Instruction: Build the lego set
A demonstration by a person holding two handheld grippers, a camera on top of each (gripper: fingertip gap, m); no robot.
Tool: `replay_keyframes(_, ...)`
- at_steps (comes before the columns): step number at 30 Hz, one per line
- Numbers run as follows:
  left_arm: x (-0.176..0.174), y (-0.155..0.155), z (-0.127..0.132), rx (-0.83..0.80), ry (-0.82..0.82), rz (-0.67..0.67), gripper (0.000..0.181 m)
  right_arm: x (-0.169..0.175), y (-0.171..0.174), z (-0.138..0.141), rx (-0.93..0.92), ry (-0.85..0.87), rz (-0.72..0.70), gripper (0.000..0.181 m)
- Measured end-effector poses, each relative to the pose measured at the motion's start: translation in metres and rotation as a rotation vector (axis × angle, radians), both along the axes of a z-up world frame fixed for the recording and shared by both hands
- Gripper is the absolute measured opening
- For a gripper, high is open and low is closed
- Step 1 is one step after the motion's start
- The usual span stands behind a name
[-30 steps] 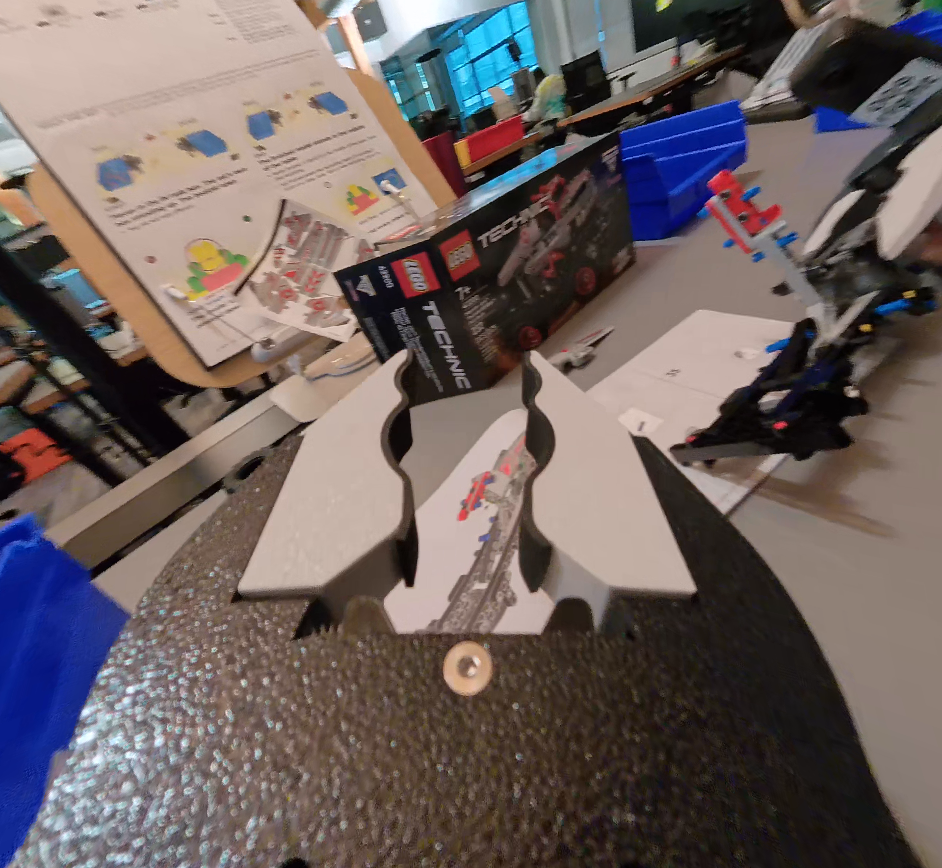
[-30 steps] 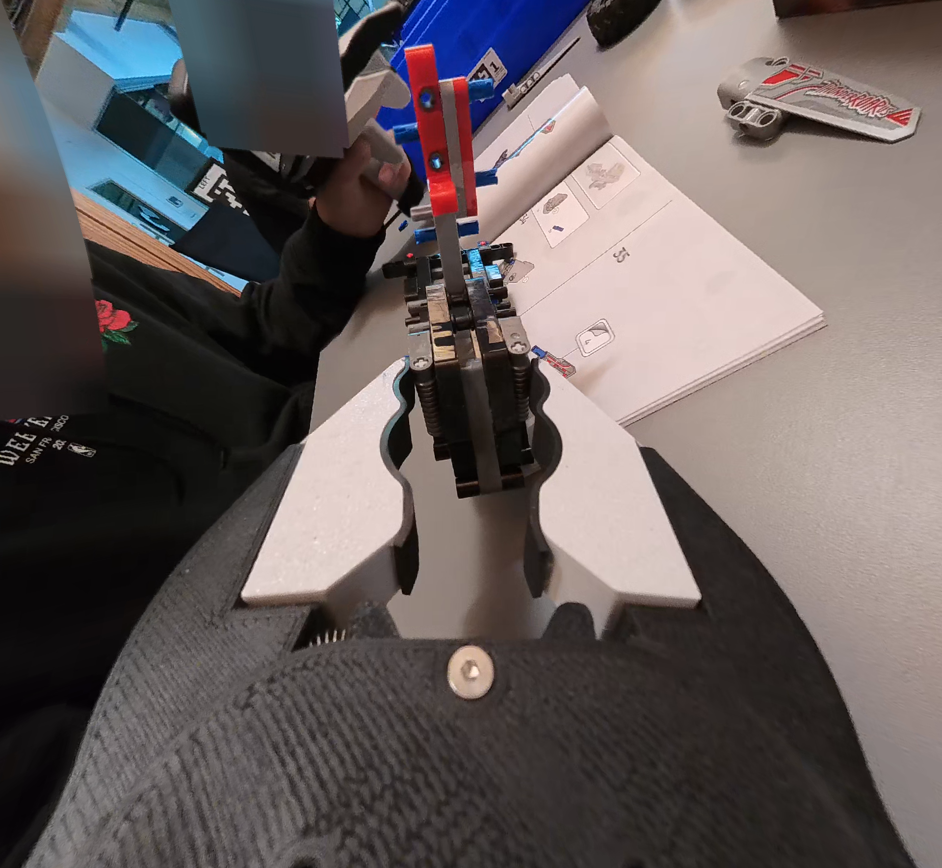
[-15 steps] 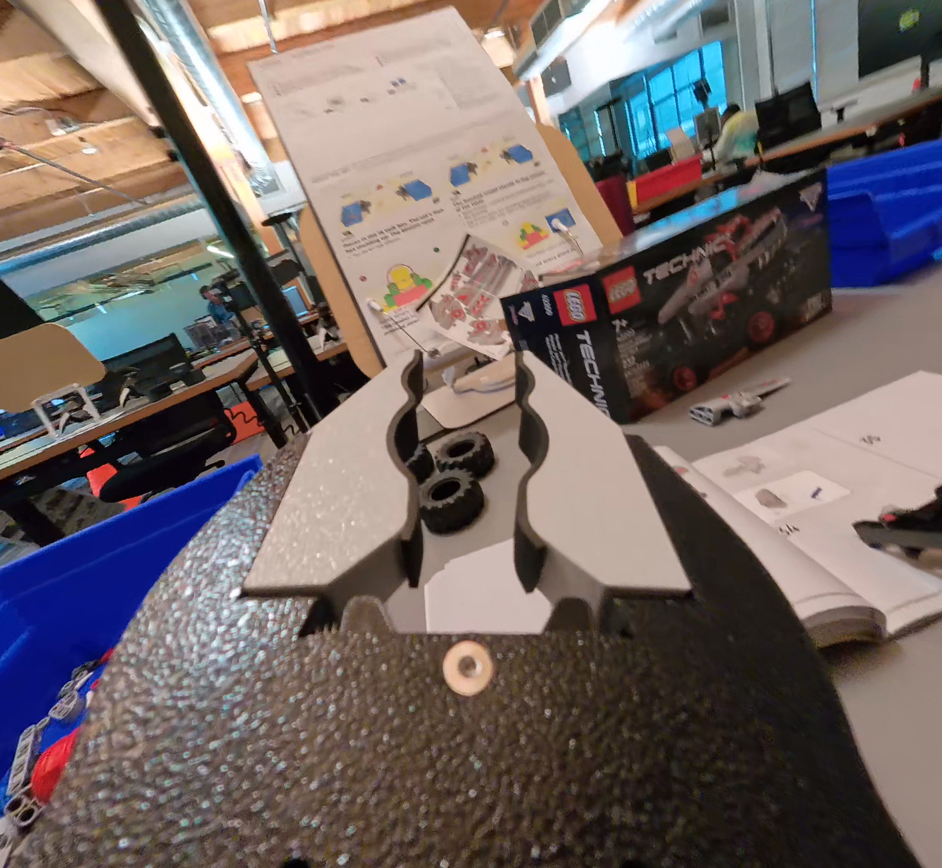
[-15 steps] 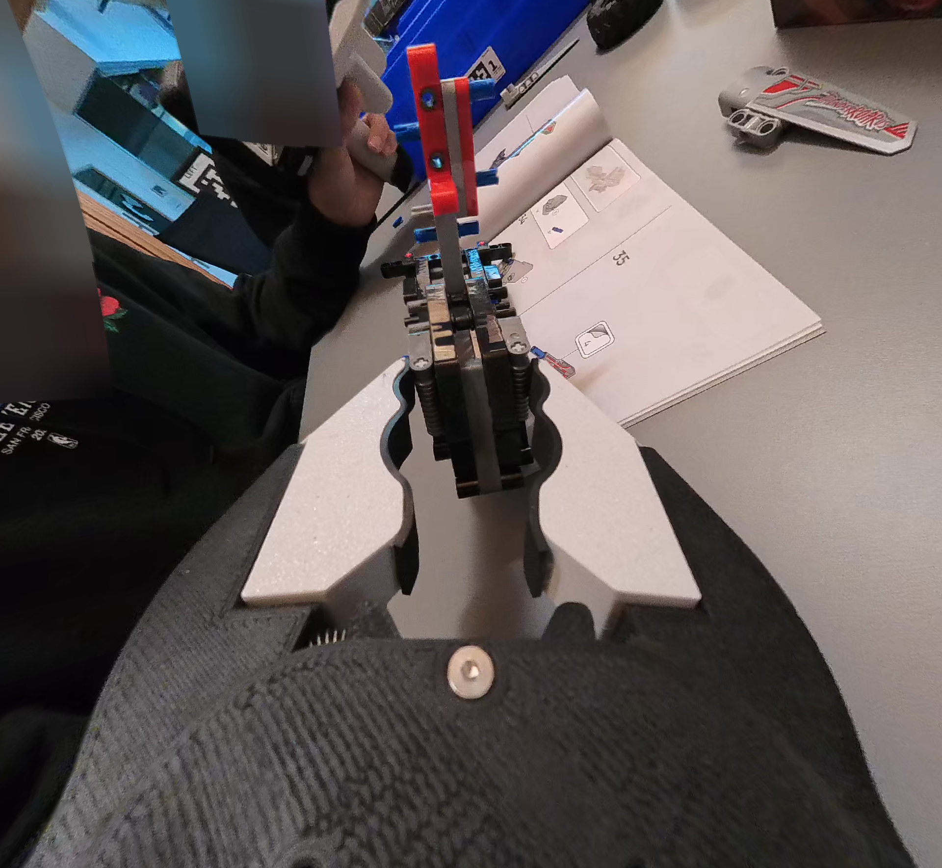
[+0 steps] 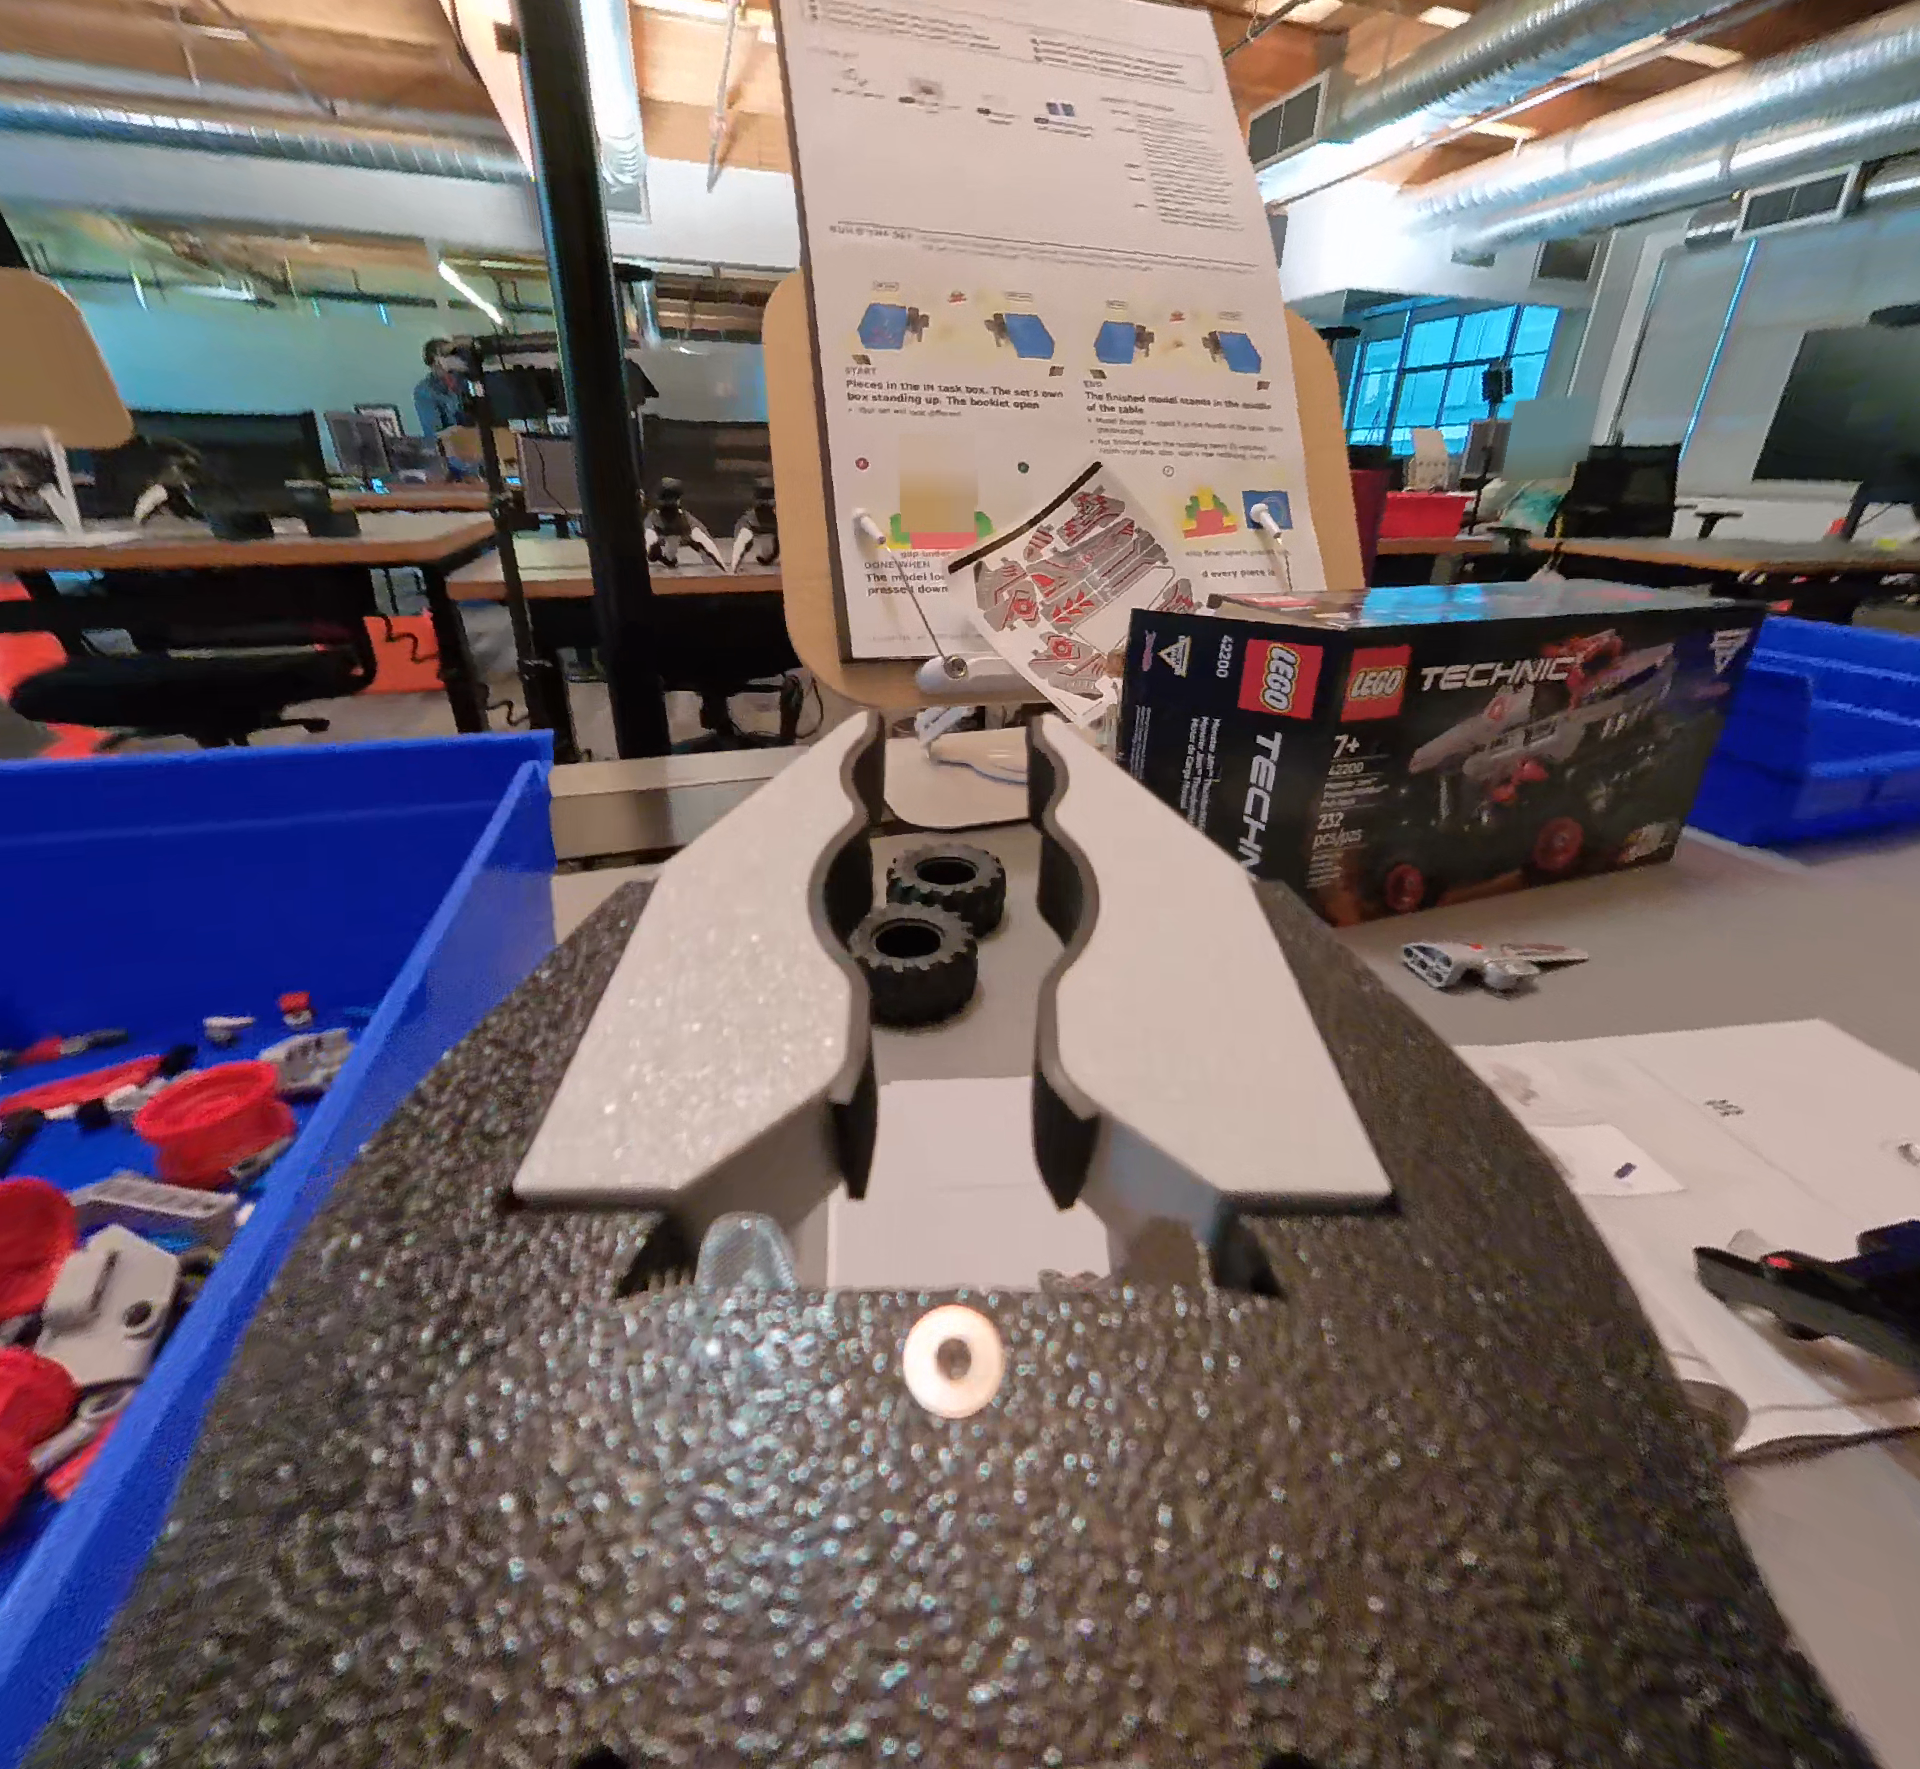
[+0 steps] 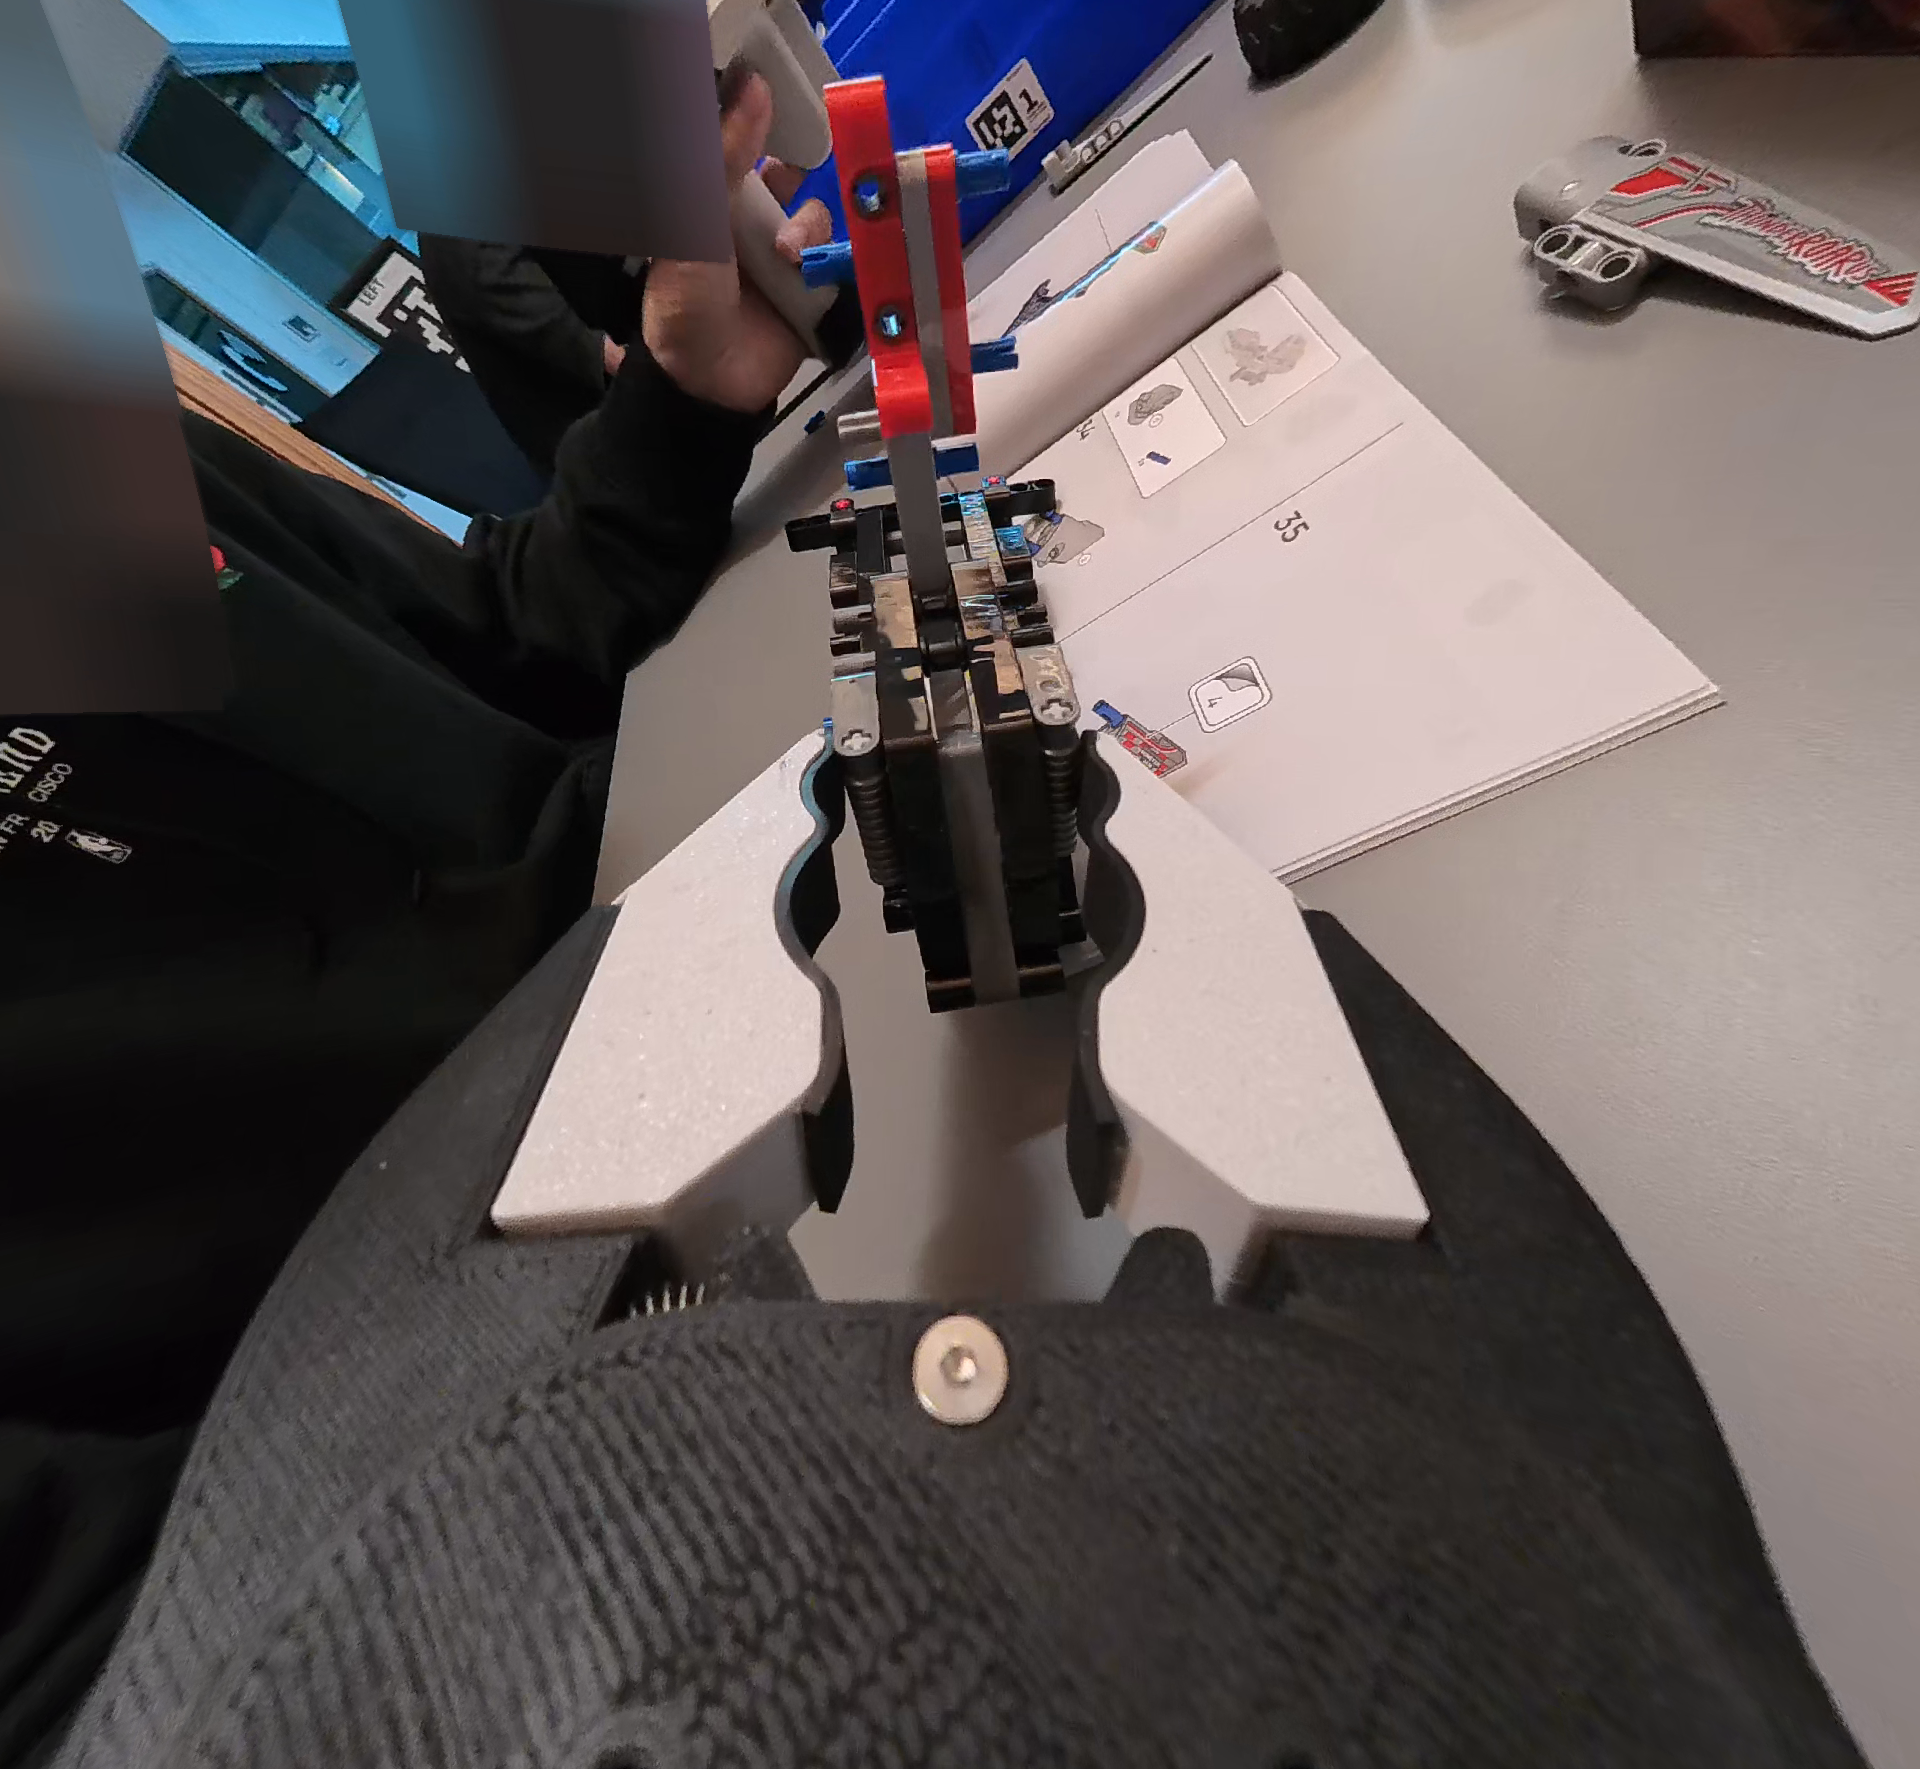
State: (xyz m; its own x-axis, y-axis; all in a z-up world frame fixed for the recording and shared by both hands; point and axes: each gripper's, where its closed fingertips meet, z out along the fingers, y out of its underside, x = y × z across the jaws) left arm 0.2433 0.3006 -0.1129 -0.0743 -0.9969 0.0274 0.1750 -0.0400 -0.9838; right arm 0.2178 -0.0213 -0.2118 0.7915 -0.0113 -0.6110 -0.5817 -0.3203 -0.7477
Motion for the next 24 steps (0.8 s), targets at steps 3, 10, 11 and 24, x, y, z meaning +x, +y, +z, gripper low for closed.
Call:
replay_keyframes(3, -0.0001, 0.0035, -0.0005, -0.021, 0.005, 0.004, 0.023, 0.0004, -0.0001, 0.0001, 0.001, 0.002, -0.002, 0.042)
replay_keyframes(10, -0.0021, 0.0006, 0.0033, 0.013, -0.013, 0.011, 0.019, 0.0015, -0.0003, 0.0002, 0.004, 0.014, -0.006, 0.042)
replay_keyframes(11, -0.0024, 0.0001, 0.0041, 0.017, -0.017, 0.010, 0.018, 0.0015, -0.0003, 0.0002, 0.004, 0.014, -0.006, 0.042)
replay_keyframes(24, -0.0025, -0.0050, 0.0040, 0.013, -0.019, -0.028, 0.005, 0.0006, -0.0009, 0.0033, 0.024, 0.011, 0.000, 0.042)
